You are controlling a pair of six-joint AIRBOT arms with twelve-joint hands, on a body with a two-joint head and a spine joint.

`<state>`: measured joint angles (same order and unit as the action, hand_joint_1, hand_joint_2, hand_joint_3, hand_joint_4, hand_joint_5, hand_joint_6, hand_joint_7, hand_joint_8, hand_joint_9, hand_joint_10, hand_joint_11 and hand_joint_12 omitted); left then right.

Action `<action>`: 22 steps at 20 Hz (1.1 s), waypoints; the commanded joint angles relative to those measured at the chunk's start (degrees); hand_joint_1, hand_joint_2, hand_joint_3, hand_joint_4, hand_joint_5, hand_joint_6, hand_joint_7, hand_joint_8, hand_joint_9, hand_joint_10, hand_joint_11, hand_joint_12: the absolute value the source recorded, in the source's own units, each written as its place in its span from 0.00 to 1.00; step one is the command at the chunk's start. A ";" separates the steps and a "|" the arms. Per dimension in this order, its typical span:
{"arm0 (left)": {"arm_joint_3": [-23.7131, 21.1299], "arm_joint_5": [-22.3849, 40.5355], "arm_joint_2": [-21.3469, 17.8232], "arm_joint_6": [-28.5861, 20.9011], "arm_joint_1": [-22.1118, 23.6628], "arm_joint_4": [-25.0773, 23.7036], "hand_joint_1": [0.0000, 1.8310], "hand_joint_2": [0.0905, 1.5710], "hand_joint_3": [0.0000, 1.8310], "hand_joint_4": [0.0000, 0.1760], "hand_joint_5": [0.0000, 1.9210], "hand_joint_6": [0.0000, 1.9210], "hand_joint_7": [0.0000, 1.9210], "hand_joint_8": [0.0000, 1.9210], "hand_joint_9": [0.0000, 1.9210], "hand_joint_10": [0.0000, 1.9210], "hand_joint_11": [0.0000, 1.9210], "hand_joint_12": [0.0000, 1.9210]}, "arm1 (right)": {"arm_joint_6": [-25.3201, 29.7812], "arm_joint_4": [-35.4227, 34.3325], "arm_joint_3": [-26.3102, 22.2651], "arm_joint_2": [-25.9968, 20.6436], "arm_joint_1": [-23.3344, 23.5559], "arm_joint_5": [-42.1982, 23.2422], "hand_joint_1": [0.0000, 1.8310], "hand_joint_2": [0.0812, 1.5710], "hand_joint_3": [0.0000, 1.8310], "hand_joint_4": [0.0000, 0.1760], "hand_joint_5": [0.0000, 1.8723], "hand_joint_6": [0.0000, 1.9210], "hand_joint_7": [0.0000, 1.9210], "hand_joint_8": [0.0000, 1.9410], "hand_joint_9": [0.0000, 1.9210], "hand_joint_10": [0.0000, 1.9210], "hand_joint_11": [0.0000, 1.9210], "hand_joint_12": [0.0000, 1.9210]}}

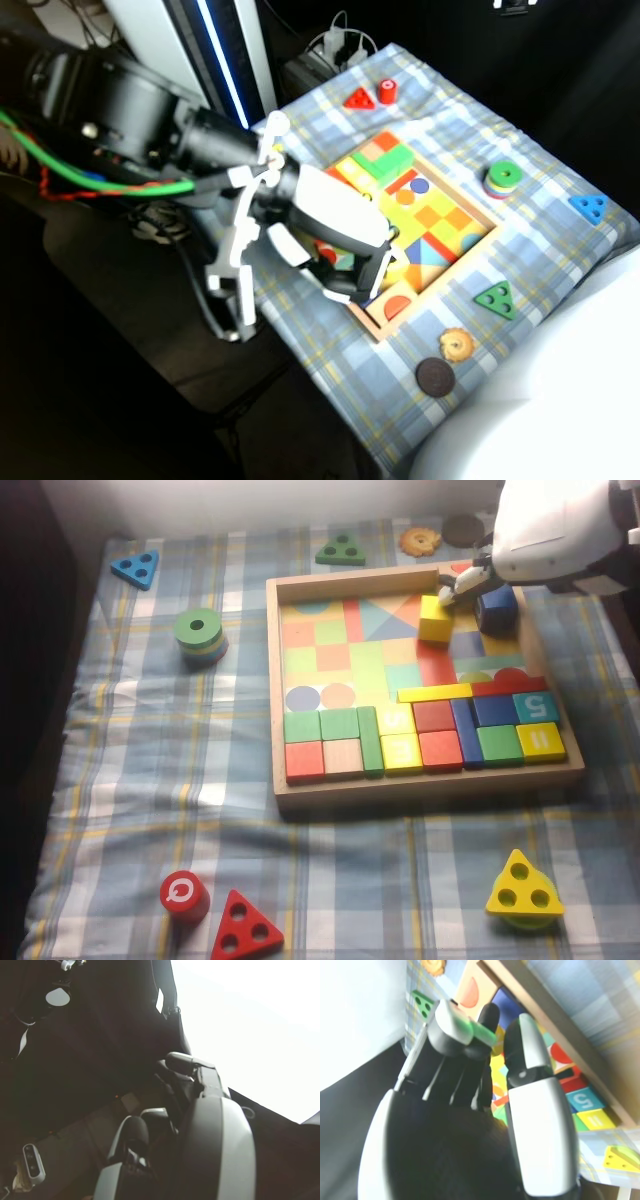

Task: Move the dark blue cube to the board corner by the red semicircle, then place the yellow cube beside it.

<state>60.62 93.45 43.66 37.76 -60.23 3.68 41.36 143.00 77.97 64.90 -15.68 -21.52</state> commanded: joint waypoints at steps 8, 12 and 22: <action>-0.26 5.94 -0.29 -0.59 0.33 1.67 0.31 0.93 0.00 1.00 0.20 0.96 0.33 0.01 0.34 0.04 0.11 0.73 | 0.65 1.36 -0.13 -0.97 -0.39 4.20 0.79 0.74 0.00 0.00 0.19 0.00 0.55 1.00 0.64 1.00 0.71 1.00; -0.26 5.94 -0.30 -0.59 0.33 1.67 0.34 0.91 0.00 1.00 0.21 0.94 0.34 0.01 0.34 0.04 0.09 0.72 | 0.65 1.64 -0.68 -1.57 -0.46 4.69 0.81 0.73 0.00 0.15 0.19 0.00 0.51 1.00 0.60 1.00 0.66 1.00; -0.33 5.94 -0.40 -0.59 0.22 1.70 0.34 0.92 0.00 1.00 0.21 0.95 0.34 0.00 0.36 0.02 0.10 0.72 | 0.64 4.63 -6.17 -6.53 2.17 6.22 0.78 0.74 0.00 0.00 0.17 0.00 0.52 1.00 0.59 1.00 0.62 1.00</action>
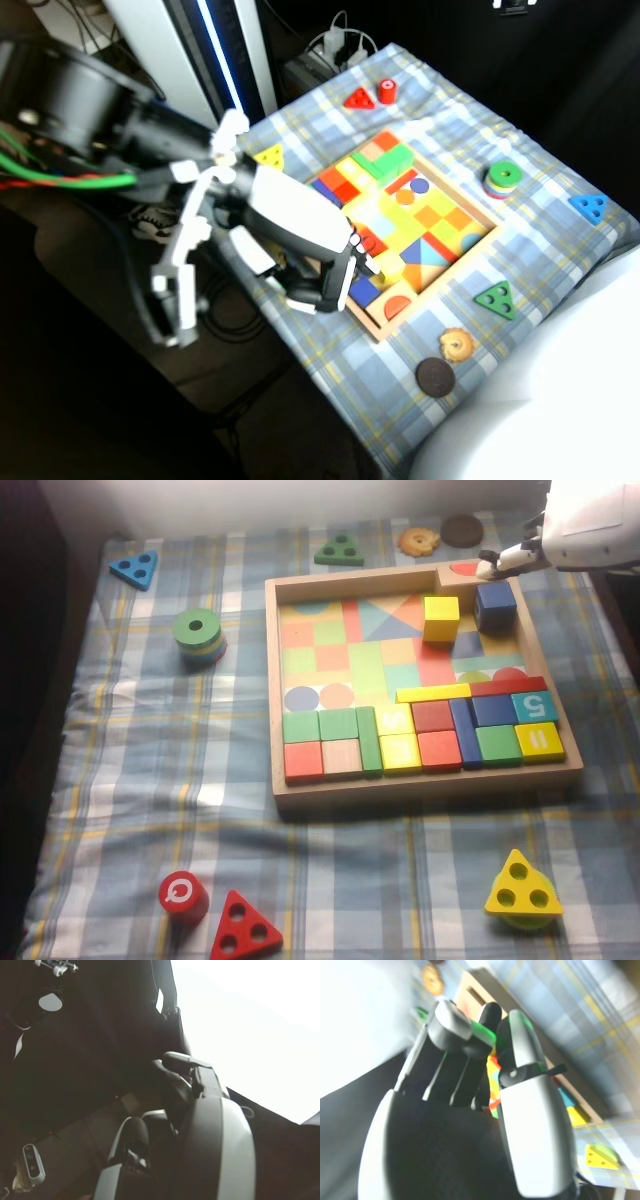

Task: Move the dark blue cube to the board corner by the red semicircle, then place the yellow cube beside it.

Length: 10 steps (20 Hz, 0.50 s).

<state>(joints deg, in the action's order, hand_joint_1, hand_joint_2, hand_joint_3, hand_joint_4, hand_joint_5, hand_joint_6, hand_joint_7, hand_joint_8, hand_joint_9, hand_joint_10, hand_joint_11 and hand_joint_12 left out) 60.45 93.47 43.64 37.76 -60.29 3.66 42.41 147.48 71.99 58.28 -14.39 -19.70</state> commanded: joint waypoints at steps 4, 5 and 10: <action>-0.16 5.92 -0.39 -0.59 0.27 1.72 0.33 0.92 0.00 1.00 0.20 0.95 0.33 0.00 0.34 0.01 0.05 0.75 | -0.40 0.14 -2.04 -1.35 4.92 4.69 0.75 0.75 0.00 0.25 0.16 0.00 0.53 1.00 0.63 1.00 0.71 1.00; -0.15 5.92 -0.41 -0.59 0.26 1.72 0.33 0.92 0.00 1.00 0.20 0.95 0.33 0.00 0.34 0.01 0.05 0.75 | -0.42 0.14 -2.82 -1.51 5.73 4.69 0.75 0.75 0.00 0.25 0.16 0.00 0.53 1.00 0.63 1.00 0.71 1.00; -0.12 5.92 -0.39 -0.59 0.27 1.71 0.34 0.91 0.00 1.00 0.21 0.94 0.35 0.01 0.37 0.02 0.12 0.73 | -3.49 -1.27 -3.26 1.01 6.80 3.56 0.80 0.74 0.00 0.09 0.11 0.00 0.58 1.00 0.68 1.00 0.71 1.00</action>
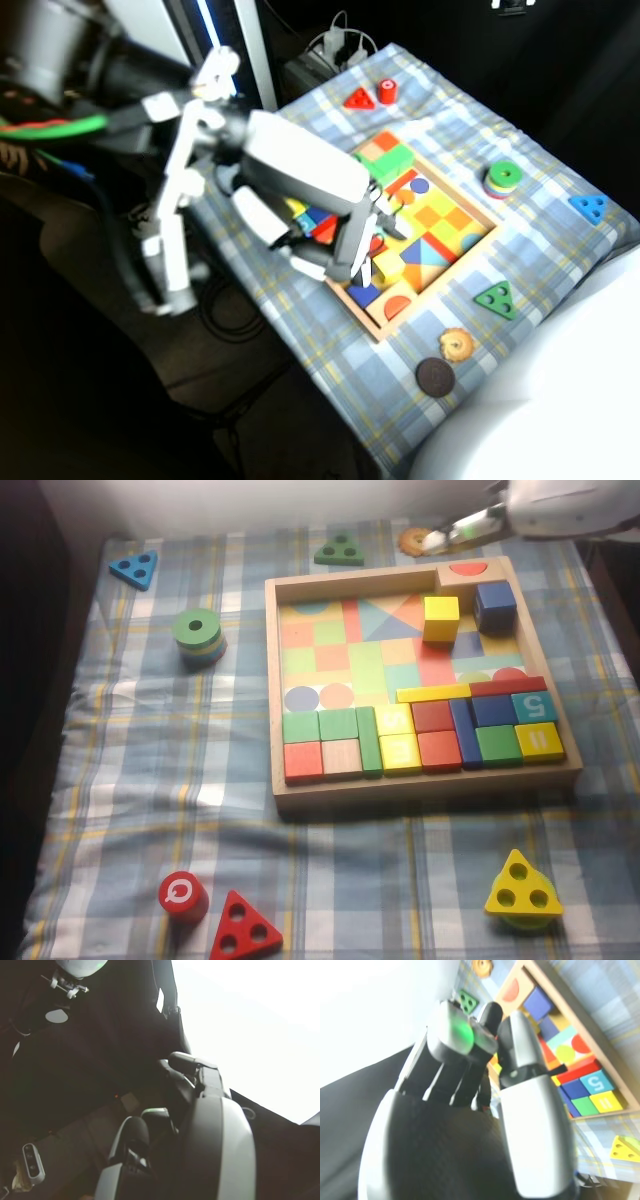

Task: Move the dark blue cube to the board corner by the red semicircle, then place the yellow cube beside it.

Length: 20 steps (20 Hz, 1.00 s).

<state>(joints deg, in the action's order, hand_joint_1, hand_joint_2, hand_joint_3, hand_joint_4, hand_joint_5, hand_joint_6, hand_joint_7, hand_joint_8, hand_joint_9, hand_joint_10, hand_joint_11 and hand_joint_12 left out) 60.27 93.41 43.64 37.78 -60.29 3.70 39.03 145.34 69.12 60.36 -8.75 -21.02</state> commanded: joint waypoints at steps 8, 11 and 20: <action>0.10 5.99 -0.45 -0.61 0.26 1.66 0.31 0.94 0.00 1.00 0.19 0.97 0.32 0.00 0.34 0.01 0.09 0.72 | -5.23 -7.15 5.13 6.09 -3.58 4.04 0.77 0.75 0.00 0.89 0.12 0.00 0.54 1.00 0.65 1.00 0.70 1.00; 0.12 5.99 -0.47 -0.61 0.26 1.66 0.25 0.93 0.00 0.46 0.14 0.53 0.31 0.00 0.34 0.00 0.06 0.72 | -5.23 -7.94 6.38 6.47 -5.55 4.33 0.79 0.74 0.00 0.50 0.12 0.00 0.54 1.00 0.66 1.00 0.73 1.00; 0.08 5.98 -0.47 -0.62 0.22 1.67 0.34 0.92 0.00 1.00 0.21 0.94 0.33 0.00 0.35 0.00 0.09 0.69 | 1.43 -2.00 9.41 5.16 -7.57 4.47 0.70 0.77 0.00 0.64 0.14 0.00 0.45 1.00 0.55 1.00 0.62 1.00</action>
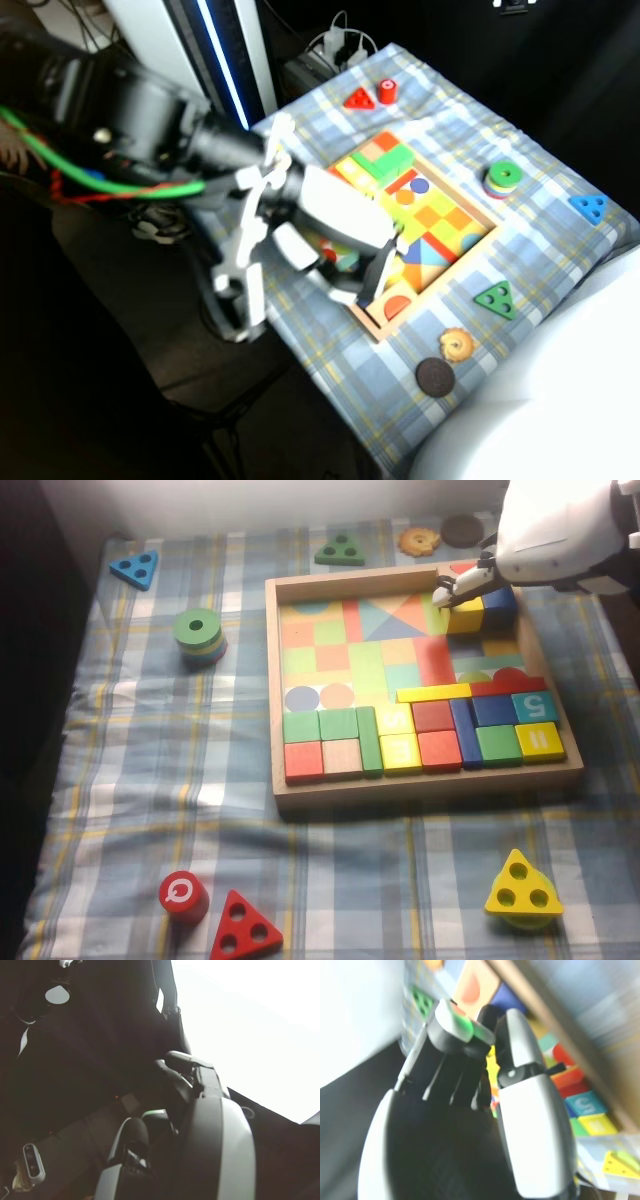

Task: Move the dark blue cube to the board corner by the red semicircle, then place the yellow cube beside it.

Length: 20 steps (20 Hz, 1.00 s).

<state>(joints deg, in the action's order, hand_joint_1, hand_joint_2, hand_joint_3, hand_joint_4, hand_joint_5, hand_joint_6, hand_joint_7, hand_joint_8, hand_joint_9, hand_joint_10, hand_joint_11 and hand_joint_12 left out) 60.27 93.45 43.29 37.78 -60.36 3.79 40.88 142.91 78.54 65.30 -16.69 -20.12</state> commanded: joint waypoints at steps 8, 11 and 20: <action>0.06 5.94 -0.12 -0.62 0.28 1.61 0.36 0.90 0.00 1.00 0.23 0.92 0.36 0.01 0.35 0.01 0.06 0.76 | 0.96 1.87 -0.63 -0.83 0.36 3.55 0.79 0.75 0.00 0.00 0.18 0.00 0.53 1.00 0.62 1.00 0.70 1.00; 0.04 5.94 -0.11 -0.62 0.28 1.62 0.34 0.92 0.00 1.00 0.22 0.93 0.36 0.01 0.38 0.02 0.13 0.74 | 0.97 2.04 -0.83 -1.20 0.36 3.56 0.77 0.75 0.00 0.00 0.19 0.00 0.53 1.00 0.64 1.00 0.70 1.00; 0.00 5.94 -0.11 -0.62 0.28 1.66 0.33 0.92 0.00 1.00 0.20 0.95 0.32 0.00 0.34 0.00 0.07 0.75 | 1.02 2.09 -1.21 -1.38 0.37 5.26 0.79 0.74 0.00 0.70 0.13 0.00 0.53 1.00 0.62 1.00 0.69 1.00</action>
<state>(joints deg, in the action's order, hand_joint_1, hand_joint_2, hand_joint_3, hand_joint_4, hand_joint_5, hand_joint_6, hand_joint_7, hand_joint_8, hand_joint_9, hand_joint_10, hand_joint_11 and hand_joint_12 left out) 60.27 93.43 43.29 37.78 -60.36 3.70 42.24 144.86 77.43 63.92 -16.69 -19.09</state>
